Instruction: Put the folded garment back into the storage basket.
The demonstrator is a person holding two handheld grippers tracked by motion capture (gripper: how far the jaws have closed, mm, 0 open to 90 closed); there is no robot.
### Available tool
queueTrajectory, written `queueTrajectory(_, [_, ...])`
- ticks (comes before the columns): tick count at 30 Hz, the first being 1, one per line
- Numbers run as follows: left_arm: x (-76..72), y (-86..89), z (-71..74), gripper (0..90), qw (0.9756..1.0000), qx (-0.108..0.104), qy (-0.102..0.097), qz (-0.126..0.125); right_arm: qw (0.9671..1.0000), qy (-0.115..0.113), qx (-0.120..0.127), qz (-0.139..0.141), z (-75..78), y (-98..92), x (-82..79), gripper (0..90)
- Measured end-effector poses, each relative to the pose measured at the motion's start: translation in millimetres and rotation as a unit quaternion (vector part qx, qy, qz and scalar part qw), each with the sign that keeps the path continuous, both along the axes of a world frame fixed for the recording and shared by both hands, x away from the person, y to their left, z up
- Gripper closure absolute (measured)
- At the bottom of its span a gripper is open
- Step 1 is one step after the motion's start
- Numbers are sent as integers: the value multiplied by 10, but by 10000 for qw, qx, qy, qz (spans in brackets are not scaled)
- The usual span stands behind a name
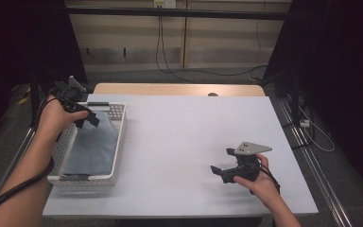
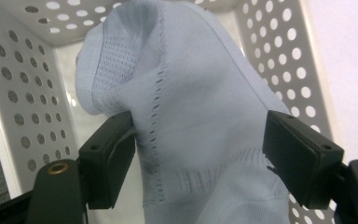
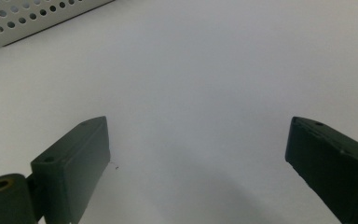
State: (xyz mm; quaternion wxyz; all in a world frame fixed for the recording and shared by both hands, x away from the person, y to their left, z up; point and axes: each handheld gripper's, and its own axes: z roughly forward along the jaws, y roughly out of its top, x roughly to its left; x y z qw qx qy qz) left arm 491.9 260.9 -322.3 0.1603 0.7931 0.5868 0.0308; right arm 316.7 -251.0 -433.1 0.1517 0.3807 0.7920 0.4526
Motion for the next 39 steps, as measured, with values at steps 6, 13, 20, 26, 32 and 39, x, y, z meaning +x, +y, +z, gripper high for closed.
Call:
queueTrajectory(6, [0,-5,65,250,10000,-35,-82,-30,10000,-1,0,4,-1,2,0,66])
queueTrajectory(13, [-12,-43,80,250,9998,-58,-157,-88,10000,-4,-2,7,0,5,-2,66])
queueTrajectory(20, [-34,-46,66,274,9996,-137,-240,-70,10000,-6,-5,7,1,8,-5,66])
queueTrajectory(26, [-48,-46,115,312,9991,-125,-384,-99,10000,-7,-9,6,3,11,-3,66])
queueTrajectory(32, [-75,-85,86,522,9988,-134,-423,-199,10000,-4,-18,21,1,18,-6,66])
queueTrajectory(39, [-107,-119,-46,731,9989,-39,-379,-270,10000,-13,-20,33,1,23,-7,66])
